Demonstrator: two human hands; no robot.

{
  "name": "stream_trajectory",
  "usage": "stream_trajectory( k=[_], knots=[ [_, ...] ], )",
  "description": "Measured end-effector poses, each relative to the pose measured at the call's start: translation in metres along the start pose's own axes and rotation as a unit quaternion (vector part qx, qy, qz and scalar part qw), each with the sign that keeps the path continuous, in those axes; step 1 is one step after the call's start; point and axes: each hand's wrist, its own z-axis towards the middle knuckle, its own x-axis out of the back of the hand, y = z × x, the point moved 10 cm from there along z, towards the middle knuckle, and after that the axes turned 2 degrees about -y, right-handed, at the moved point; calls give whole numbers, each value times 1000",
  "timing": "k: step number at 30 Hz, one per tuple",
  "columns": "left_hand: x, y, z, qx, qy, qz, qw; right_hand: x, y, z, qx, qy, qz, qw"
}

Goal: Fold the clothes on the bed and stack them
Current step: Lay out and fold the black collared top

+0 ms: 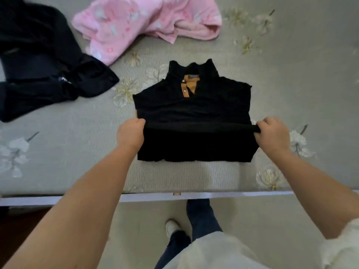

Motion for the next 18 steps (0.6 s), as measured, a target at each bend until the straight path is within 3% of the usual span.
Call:
stream_trajectory(
  k=[6,11,18],
  knots=[
    [15,7,97,45,22,-21,999,-30,39,102,-64,-47,27,996],
    [0,2,162,94,4,-8,995,-74,38,173,62,-133,-13,989],
    [-16,-8,264,66,-37,16,997,-113,72,266,-48,-144,59,987]
  ],
)
